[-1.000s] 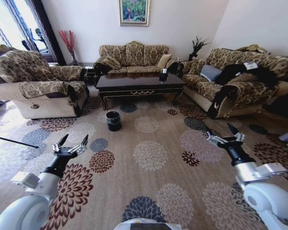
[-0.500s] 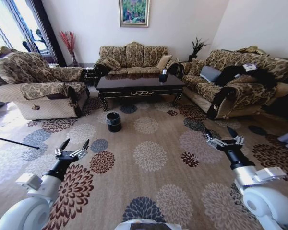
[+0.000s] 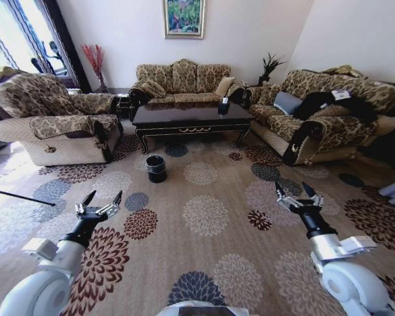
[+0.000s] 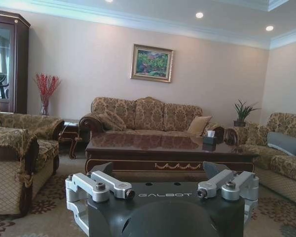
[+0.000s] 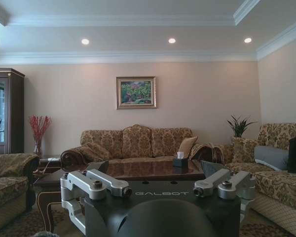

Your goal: Move to the front of the table and pick up the trash from the floor, then place it into the trash bin.

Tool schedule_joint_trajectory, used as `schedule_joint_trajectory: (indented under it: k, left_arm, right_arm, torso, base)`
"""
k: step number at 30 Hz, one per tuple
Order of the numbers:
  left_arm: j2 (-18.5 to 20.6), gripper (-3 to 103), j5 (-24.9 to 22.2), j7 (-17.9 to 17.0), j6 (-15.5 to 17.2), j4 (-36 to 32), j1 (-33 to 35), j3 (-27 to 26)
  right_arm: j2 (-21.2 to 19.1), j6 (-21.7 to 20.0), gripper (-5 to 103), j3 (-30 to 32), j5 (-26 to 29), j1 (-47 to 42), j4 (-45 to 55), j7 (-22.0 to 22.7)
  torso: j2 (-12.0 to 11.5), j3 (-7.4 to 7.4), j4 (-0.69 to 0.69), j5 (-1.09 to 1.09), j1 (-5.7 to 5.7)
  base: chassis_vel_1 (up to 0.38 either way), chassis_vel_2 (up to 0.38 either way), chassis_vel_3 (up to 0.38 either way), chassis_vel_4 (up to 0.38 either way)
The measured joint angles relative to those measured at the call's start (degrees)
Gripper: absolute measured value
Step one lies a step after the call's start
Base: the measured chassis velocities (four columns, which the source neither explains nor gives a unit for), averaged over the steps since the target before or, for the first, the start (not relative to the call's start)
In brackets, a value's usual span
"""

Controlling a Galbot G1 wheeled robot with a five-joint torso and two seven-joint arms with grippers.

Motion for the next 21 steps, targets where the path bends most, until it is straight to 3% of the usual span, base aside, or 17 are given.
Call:
schedule_joint_trajectory:
  k: [11,14,21]
  left_arm:
    - [0.3,100,0.0,-0.1,0.1,2.9,-0.6,-0.6]
    - [0.6,100,0.1,-0.1,0.3,3.3,-1.4,-0.7]
    - [0.3,100,0.9,-0.2,0.3,4.4,-1.9,-0.2]
  right_arm:
    - [-0.6,-0.3,100,-2.5,0.5,2.4,-2.6,0.5]
    - [-0.6,-2.8,100,-3.2,-0.5,3.2,-2.8,5.0]
    - [-0.6,-3.1,100,-4.2,-1.0,3.4,-3.8,3.2]
  torso:
    - [2.9,1.61,0.03,0.0,1.26]
    - [3.9,2.18,0.01,0.0,1.73]
    - [5.5,3.09,0.02,0.0,2.42]
  base:
    - [0.0,0.0,0.0,0.0]
    - [0.0,0.0,0.0,0.0]
    - [0.0,0.0,0.0,0.0]
